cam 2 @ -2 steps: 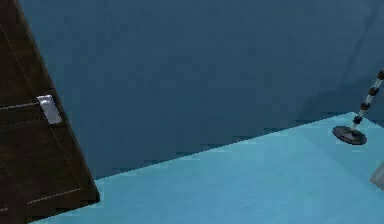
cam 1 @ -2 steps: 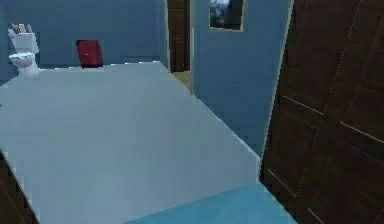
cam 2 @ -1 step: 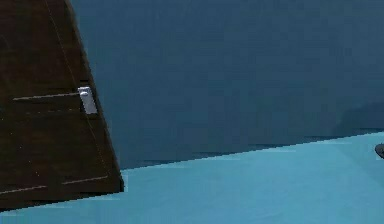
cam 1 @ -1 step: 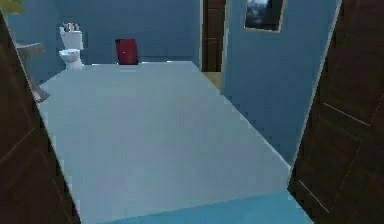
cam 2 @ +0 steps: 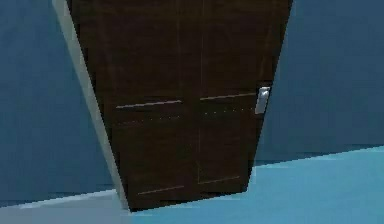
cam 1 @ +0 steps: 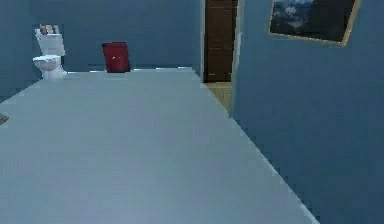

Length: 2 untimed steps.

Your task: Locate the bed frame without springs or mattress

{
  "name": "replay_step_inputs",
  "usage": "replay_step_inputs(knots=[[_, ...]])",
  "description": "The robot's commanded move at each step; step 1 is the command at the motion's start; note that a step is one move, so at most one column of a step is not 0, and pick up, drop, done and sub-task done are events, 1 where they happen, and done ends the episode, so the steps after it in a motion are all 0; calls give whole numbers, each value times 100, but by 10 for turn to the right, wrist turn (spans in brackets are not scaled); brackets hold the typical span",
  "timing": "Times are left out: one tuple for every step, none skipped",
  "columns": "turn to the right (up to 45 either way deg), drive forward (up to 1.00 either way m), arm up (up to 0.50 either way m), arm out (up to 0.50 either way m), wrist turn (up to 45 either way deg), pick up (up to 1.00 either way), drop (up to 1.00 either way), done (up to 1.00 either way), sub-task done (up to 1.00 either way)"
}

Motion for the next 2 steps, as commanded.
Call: replay_step_inputs(knots=[[0, 100, 0, 0, 0, 0, 0, 0, 0], [0, 100, 0, 0, 0, 0, 0, 0, 0]])
